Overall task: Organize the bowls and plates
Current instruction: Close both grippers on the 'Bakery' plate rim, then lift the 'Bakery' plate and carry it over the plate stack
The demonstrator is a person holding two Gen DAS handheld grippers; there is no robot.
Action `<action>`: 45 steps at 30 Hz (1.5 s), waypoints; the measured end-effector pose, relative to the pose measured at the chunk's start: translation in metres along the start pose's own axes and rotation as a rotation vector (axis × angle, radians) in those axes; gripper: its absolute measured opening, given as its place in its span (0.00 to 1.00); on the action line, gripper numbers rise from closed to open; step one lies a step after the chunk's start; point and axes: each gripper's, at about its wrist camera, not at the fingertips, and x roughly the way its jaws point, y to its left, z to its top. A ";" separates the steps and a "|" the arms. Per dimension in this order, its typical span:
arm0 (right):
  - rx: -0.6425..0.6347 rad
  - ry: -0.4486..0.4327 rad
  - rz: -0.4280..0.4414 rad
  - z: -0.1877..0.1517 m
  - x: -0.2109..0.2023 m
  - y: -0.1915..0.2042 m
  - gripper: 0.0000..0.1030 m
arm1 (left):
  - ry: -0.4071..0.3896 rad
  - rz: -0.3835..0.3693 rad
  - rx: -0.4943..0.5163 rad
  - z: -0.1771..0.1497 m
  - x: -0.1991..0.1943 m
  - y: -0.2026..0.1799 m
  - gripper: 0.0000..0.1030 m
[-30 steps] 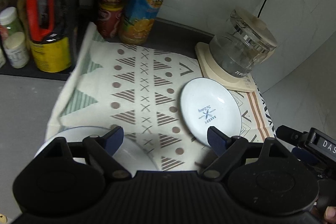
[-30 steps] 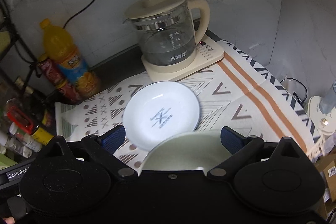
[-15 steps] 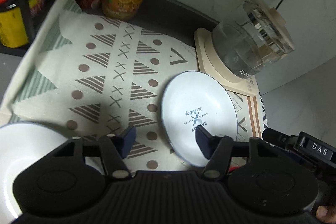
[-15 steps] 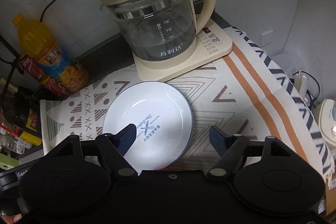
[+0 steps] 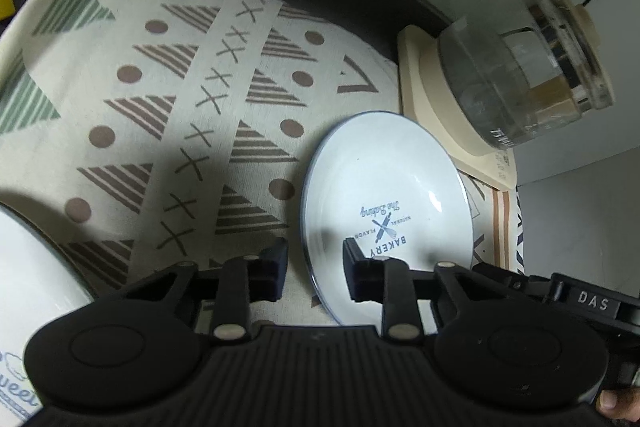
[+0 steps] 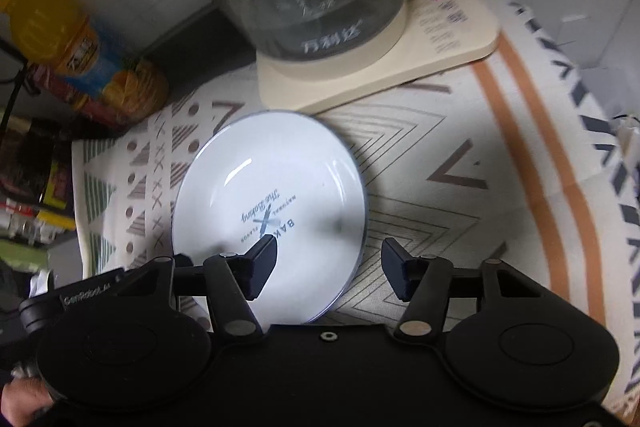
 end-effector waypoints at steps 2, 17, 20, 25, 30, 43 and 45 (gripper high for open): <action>-0.010 0.038 0.021 0.003 0.009 -0.004 0.53 | -0.001 0.003 -0.012 -0.001 0.003 0.002 0.19; -0.057 0.122 0.053 0.007 0.047 -0.019 0.20 | 0.045 -0.013 -0.010 -0.004 0.026 0.004 0.09; -0.075 0.113 0.060 0.007 0.047 -0.018 0.17 | 0.041 -0.009 0.014 -0.003 0.024 0.000 0.09; -0.108 0.058 0.071 0.005 0.032 -0.013 0.14 | 0.018 -0.015 0.047 0.002 0.012 -0.004 0.09; -0.168 0.007 0.045 0.006 0.015 0.005 0.13 | -0.001 -0.011 0.071 0.011 -0.001 -0.010 0.09; -0.205 -0.079 0.028 -0.009 -0.019 0.037 0.14 | -0.044 -0.040 0.114 0.017 -0.045 -0.008 0.09; -0.210 -0.097 0.025 -0.014 -0.025 0.044 0.14 | -0.052 -0.043 0.122 0.015 -0.055 -0.007 0.09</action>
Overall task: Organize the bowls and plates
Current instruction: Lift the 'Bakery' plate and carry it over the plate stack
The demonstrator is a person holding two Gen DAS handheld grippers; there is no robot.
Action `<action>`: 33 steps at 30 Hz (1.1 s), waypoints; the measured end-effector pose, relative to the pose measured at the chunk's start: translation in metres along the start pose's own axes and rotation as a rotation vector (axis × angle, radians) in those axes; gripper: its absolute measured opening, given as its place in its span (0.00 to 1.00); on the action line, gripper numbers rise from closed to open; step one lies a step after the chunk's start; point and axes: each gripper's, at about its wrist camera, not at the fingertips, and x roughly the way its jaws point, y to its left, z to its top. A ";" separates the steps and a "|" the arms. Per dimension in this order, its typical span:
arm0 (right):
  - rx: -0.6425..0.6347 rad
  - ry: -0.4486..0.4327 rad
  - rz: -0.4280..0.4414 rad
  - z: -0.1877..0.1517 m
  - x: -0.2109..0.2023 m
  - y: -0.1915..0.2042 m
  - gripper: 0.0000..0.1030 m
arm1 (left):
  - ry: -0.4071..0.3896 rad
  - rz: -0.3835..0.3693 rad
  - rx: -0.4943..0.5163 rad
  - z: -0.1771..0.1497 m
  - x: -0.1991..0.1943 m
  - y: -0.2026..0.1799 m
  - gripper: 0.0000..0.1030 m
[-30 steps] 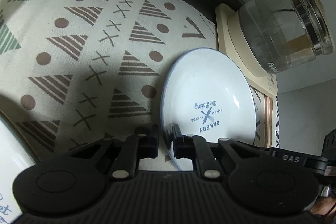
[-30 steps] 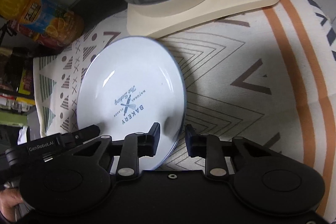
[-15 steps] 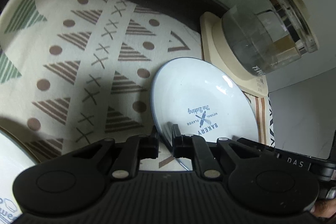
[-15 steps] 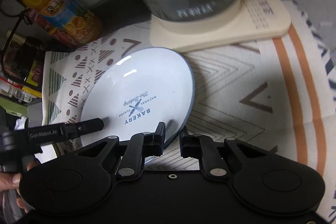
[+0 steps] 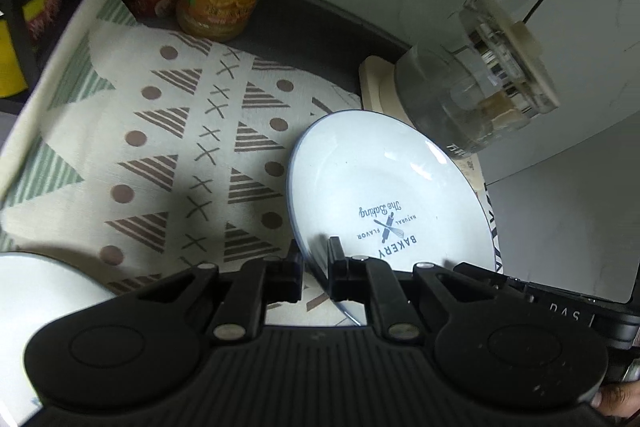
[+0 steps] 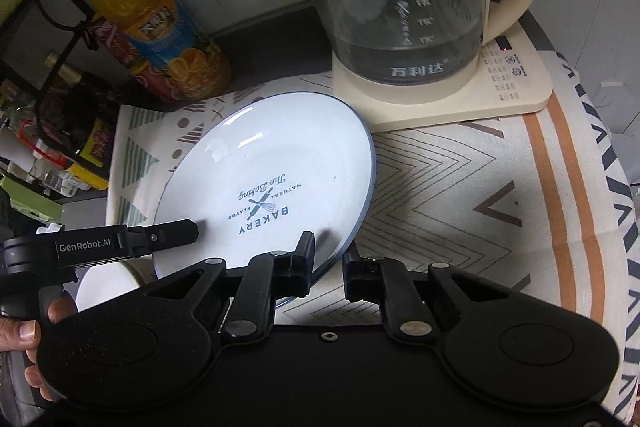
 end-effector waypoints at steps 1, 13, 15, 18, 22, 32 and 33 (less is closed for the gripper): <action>0.000 -0.008 0.000 -0.002 -0.003 0.004 0.14 | -0.005 -0.001 0.005 -0.001 -0.006 0.001 0.09; 0.000 -0.074 0.011 -0.034 -0.028 0.057 0.14 | -0.043 0.004 0.042 -0.018 -0.066 0.033 0.09; 0.001 -0.077 0.013 -0.042 -0.029 0.066 0.14 | -0.043 0.007 0.044 -0.023 -0.074 0.041 0.09; 0.008 -0.083 0.017 -0.054 -0.031 0.079 0.14 | -0.046 0.013 0.047 -0.031 -0.087 0.055 0.09; 0.004 -0.090 0.021 -0.068 -0.032 0.100 0.14 | -0.049 0.019 0.044 -0.041 -0.102 0.072 0.09; -0.038 -0.082 0.021 -0.098 -0.026 0.146 0.14 | -0.050 0.046 0.026 -0.066 -0.130 0.118 0.10; -0.042 -0.081 0.019 -0.102 -0.026 0.150 0.14 | -0.049 0.049 0.025 -0.068 -0.132 0.122 0.10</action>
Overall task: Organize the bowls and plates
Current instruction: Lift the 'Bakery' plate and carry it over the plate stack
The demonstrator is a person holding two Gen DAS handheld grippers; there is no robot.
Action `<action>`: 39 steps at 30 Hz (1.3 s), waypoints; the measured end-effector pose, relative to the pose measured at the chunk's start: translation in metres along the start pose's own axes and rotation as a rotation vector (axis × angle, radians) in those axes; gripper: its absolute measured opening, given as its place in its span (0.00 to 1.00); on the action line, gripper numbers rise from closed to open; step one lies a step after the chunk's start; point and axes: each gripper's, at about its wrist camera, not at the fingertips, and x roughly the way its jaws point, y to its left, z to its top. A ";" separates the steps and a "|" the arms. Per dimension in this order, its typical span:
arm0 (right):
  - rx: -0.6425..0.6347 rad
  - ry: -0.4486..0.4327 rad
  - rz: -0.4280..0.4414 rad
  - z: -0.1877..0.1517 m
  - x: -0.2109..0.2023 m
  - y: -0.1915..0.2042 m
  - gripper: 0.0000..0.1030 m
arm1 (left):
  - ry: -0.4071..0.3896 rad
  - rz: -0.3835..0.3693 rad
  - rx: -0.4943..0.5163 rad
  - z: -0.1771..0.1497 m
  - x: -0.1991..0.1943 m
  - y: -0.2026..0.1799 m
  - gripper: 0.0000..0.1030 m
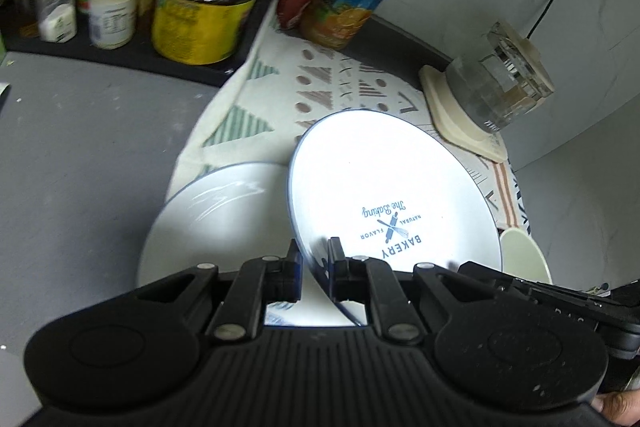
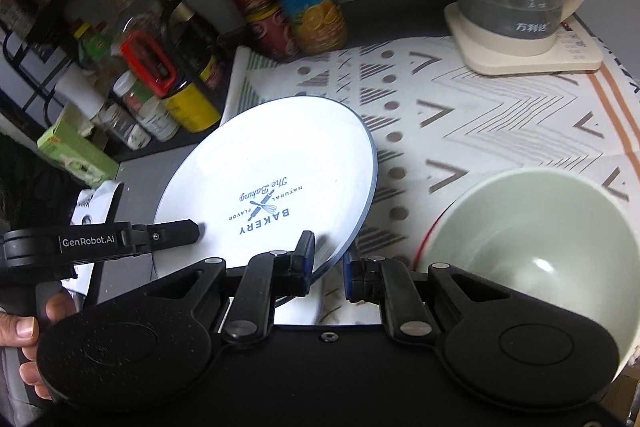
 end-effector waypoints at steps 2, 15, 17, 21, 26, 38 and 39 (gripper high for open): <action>-0.001 0.003 0.000 -0.006 0.002 0.007 0.14 | 0.002 0.005 0.002 -0.004 -0.003 0.007 0.10; -0.001 0.049 -0.018 -0.040 0.018 0.033 0.14 | 0.039 0.031 -0.007 -0.029 -0.001 0.040 0.10; 0.002 0.057 -0.020 -0.045 0.021 0.035 0.14 | 0.043 0.036 -0.007 -0.032 -0.001 0.043 0.10; 0.003 0.070 -0.022 -0.051 0.027 0.040 0.14 | 0.055 0.045 -0.018 -0.036 0.001 0.051 0.10; 0.003 0.085 -0.027 -0.058 0.035 0.044 0.14 | 0.067 0.054 -0.023 -0.041 0.004 0.058 0.11; -0.003 0.098 -0.056 -0.060 0.048 0.050 0.14 | 0.082 0.099 0.008 -0.042 0.010 0.059 0.13; -0.006 0.094 -0.063 -0.060 0.049 0.051 0.14 | 0.080 0.104 0.014 -0.041 0.009 0.059 0.13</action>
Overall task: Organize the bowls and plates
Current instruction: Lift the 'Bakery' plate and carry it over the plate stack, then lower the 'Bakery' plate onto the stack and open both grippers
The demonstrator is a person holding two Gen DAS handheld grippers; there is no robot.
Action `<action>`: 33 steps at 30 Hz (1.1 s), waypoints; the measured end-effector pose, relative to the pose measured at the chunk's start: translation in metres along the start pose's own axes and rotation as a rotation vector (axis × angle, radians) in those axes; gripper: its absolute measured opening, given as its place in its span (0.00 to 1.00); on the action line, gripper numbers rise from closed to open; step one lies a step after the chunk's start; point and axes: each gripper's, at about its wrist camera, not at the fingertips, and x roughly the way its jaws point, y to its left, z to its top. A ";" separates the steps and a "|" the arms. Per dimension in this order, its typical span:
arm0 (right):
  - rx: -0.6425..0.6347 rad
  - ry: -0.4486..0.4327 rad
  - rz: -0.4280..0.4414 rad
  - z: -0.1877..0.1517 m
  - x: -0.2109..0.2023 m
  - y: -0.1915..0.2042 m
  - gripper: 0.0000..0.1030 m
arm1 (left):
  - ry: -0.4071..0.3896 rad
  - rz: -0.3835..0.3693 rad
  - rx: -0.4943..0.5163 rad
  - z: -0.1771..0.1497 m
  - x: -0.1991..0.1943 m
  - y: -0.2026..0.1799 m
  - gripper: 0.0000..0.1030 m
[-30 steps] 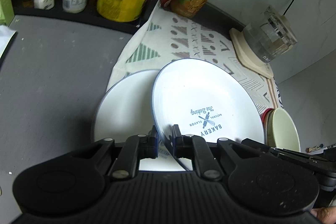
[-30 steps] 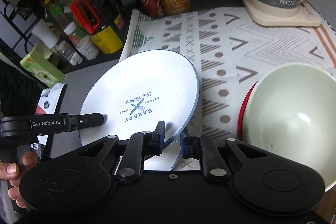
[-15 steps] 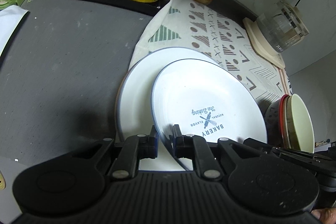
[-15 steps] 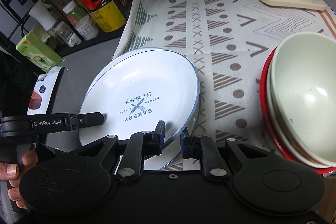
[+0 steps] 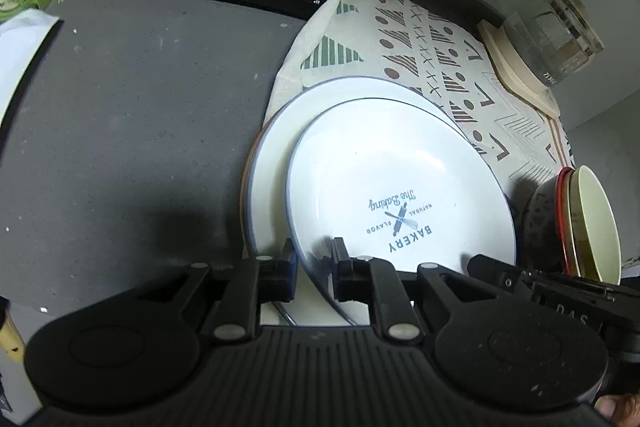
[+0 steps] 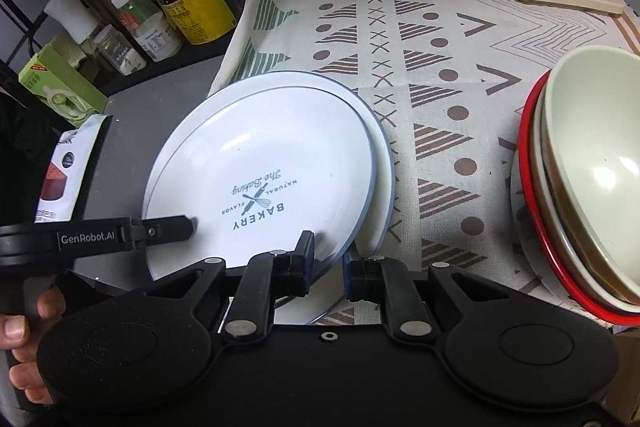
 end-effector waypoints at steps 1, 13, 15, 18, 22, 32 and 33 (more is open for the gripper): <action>0.004 -0.004 -0.005 0.001 0.001 0.000 0.14 | -0.002 0.003 0.001 0.001 -0.001 0.000 0.13; 0.044 0.015 -0.012 0.005 0.014 0.000 0.15 | -0.070 0.053 -0.021 0.012 -0.023 0.014 0.14; 0.051 0.019 -0.021 0.006 0.015 0.000 0.15 | -0.060 0.066 -0.029 0.012 -0.019 0.018 0.14; 0.074 0.027 -0.026 0.007 0.014 -0.001 0.15 | -0.054 0.057 -0.033 0.011 -0.015 0.020 0.15; 0.075 0.036 -0.032 0.008 0.006 0.001 0.21 | -0.048 0.064 -0.020 0.010 -0.012 0.018 0.15; 0.078 0.021 -0.100 0.003 -0.008 -0.008 0.60 | -0.040 0.086 0.003 0.012 -0.008 0.014 0.16; 0.097 0.029 -0.096 0.001 -0.005 -0.012 0.60 | -0.040 0.086 0.001 0.012 -0.007 0.014 0.16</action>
